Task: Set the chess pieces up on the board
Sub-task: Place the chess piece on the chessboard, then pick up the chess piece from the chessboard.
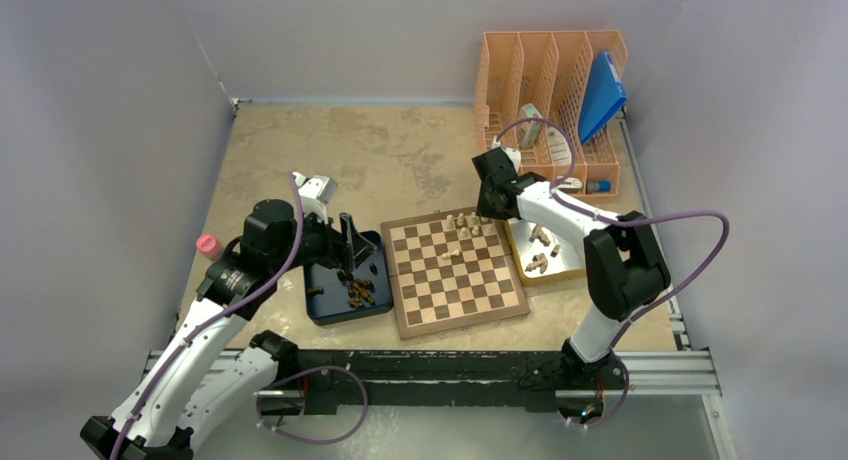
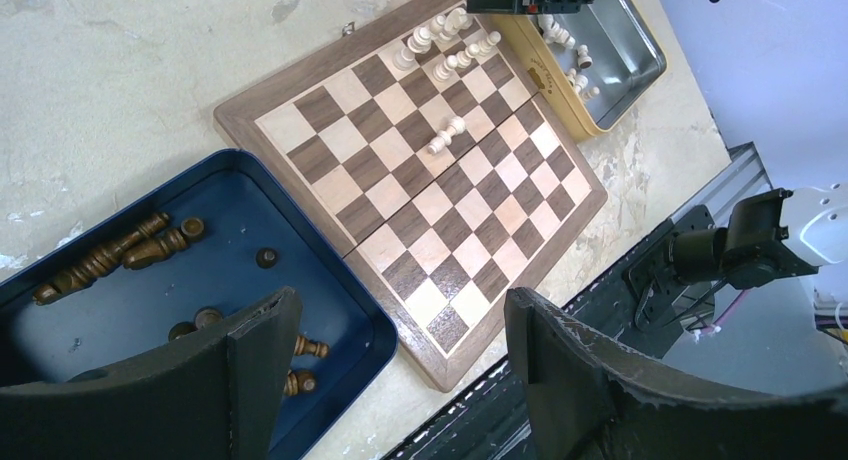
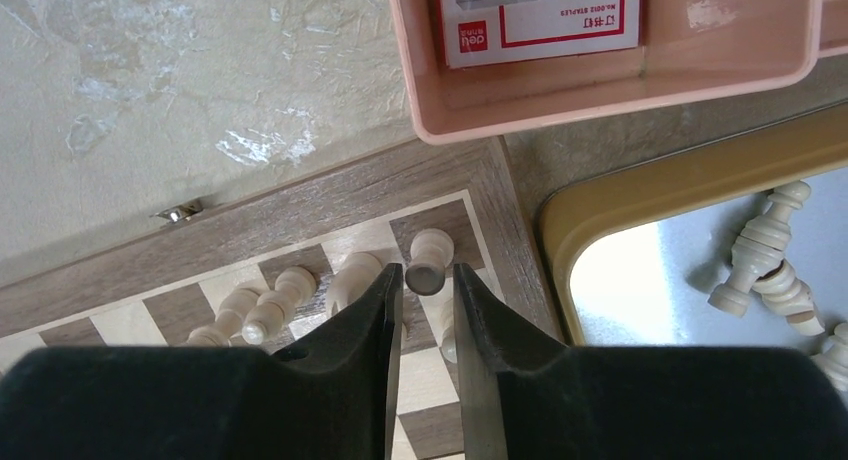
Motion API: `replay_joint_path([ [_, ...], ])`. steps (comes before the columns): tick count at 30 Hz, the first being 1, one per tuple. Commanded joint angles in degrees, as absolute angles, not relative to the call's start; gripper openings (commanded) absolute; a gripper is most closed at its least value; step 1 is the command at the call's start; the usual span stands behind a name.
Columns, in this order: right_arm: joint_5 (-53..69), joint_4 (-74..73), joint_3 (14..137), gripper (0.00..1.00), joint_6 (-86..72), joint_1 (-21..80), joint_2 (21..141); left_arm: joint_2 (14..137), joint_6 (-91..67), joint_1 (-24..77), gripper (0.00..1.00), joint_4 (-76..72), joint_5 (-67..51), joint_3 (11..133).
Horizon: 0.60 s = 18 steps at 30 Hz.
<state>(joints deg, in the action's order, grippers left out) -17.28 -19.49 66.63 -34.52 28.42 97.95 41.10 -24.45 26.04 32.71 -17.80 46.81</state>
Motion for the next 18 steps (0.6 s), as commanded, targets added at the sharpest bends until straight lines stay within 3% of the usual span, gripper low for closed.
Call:
replay_joint_path([
  [1,-18.8,-21.1,68.6,0.28,-34.8,28.1,94.2,40.5,-24.7,26.4,0.75,31.9,-17.5,47.3],
  [7,-20.1,-19.7,68.2,0.29,-33.2,28.1,90.1,40.4,-24.8,26.5,0.75,32.0,-17.4,47.3],
  [18,-6.5,-9.2,62.2,0.32,-18.9,29.7,78.5,40.2,-24.8,26.5,0.76,31.9,-17.2,47.2],
])
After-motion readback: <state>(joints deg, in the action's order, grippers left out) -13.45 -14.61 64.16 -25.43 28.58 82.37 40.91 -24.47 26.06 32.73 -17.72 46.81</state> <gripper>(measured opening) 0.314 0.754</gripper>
